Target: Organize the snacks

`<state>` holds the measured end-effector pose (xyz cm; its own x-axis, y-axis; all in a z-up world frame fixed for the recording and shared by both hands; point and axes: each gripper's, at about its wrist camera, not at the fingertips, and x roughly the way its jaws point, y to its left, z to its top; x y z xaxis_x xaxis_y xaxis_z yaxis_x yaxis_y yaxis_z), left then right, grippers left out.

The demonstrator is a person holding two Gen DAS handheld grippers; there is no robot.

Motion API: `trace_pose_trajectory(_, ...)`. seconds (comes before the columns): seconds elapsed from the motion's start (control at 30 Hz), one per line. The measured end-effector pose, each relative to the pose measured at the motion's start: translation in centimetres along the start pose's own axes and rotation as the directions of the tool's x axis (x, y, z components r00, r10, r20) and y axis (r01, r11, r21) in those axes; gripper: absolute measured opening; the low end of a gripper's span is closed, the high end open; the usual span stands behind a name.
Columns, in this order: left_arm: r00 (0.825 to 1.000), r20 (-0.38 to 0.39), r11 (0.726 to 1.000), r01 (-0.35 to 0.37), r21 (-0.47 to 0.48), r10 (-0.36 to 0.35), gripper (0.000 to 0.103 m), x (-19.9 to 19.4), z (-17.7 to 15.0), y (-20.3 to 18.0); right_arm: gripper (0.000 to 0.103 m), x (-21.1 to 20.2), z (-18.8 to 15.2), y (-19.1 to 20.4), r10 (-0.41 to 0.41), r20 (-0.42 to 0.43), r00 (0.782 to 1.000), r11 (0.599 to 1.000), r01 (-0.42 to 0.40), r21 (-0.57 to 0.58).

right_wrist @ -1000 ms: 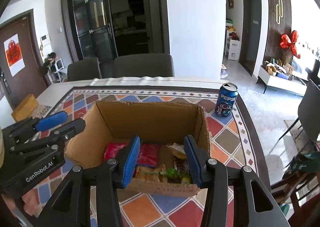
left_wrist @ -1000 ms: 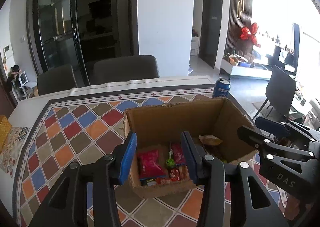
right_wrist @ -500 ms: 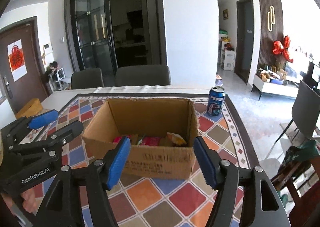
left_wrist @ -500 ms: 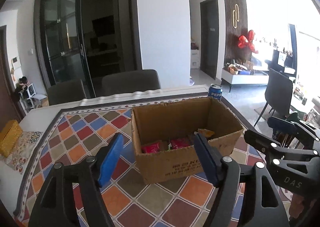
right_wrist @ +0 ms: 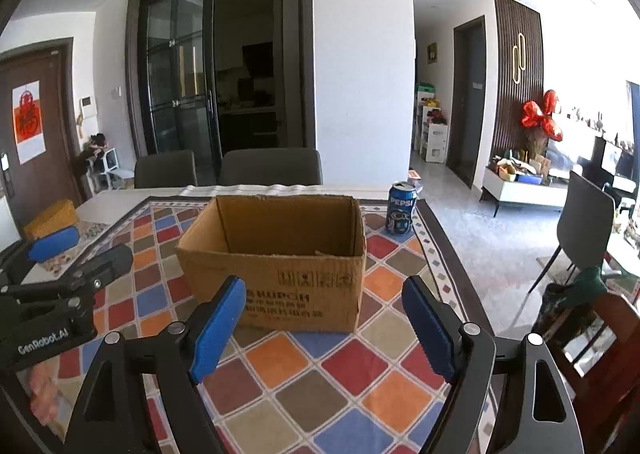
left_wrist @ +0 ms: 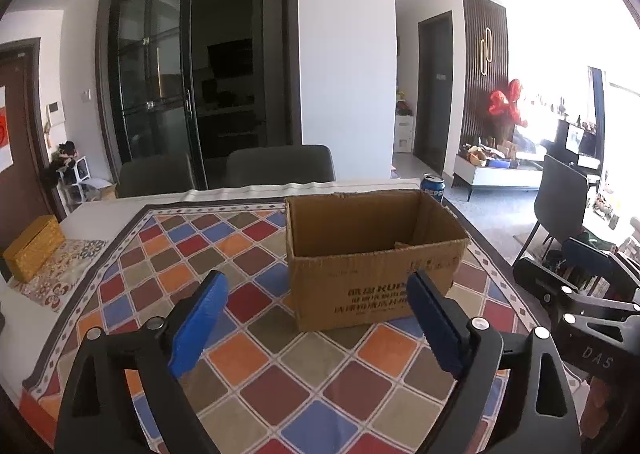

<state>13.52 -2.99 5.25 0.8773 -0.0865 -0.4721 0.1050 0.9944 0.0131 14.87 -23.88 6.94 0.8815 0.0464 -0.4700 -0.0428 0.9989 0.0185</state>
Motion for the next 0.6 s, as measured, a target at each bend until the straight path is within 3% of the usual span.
trace_pose_trajectory(0.6,1.000,0.018,1.000,0.002,0.014,-0.002,0.103,-4.7,-2.5,0.0,0.085,-4.7,-2.4,0.2,-0.010,0.024,1.000,1.000,0.009,0.011)
